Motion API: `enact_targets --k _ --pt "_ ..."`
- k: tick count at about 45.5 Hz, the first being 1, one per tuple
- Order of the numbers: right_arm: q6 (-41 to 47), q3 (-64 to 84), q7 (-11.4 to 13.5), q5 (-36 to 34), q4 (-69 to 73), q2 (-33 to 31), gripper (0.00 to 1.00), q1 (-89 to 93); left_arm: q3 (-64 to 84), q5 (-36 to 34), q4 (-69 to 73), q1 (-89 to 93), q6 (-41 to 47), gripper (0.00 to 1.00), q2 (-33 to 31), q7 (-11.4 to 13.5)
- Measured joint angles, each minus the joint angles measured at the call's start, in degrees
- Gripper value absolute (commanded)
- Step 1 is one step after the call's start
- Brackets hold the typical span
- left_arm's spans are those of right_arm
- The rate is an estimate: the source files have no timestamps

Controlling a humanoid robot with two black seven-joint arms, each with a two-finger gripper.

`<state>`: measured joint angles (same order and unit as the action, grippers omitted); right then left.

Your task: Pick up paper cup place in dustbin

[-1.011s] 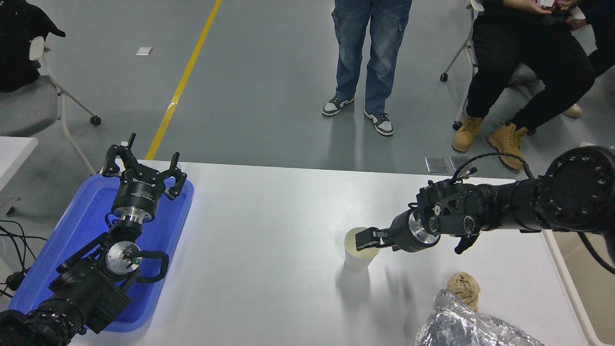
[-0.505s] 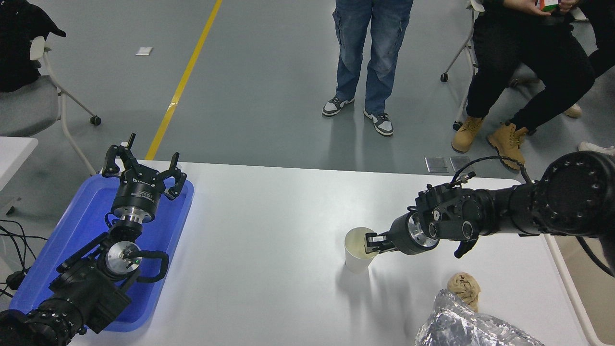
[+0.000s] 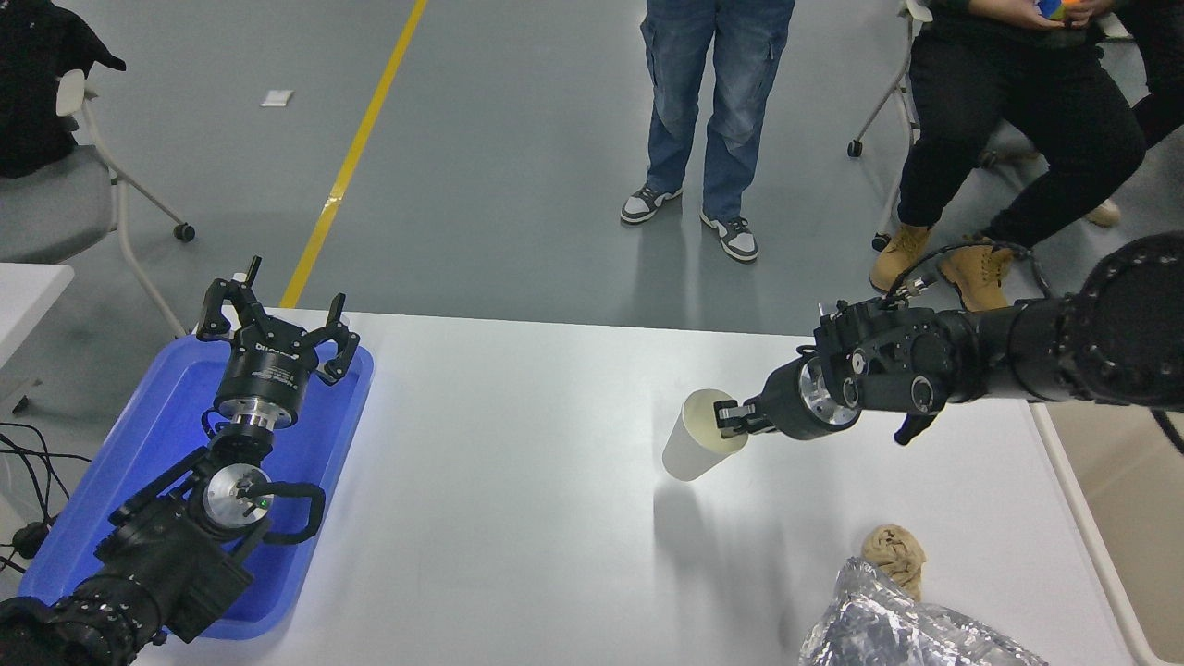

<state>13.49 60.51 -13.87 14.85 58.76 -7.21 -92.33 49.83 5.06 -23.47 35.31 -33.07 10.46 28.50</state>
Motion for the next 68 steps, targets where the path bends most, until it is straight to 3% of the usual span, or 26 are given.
enact_targets --k 28,41,58,68 --pt "13.26 -0.36 -0.11 0.41 4.1 -14.63 0.0 -22.61 0.0 -0.01 0.0 -0.05 0.0 1.0 0.0 0.0" --pt "16.48 -0.37 -0.1 1.31 4.27 -17.86 0.0 -26.95 0.0 0.03 0.0 -0.04 0.0 1.0 0.0 0.0" --pt "11.79 2.58 0.49 0.53 -0.68 -19.64 0.0 -22.83 0.0 0.0 0.0 -0.07 0.02 1.0 0.0 -0.03" --pt "7.22 6.96 0.78 -4.3 -6.17 -22.28 0.0 -18.0 0.0 0.0 0.0 -0.07 0.02 1.0 0.0 -0.03"
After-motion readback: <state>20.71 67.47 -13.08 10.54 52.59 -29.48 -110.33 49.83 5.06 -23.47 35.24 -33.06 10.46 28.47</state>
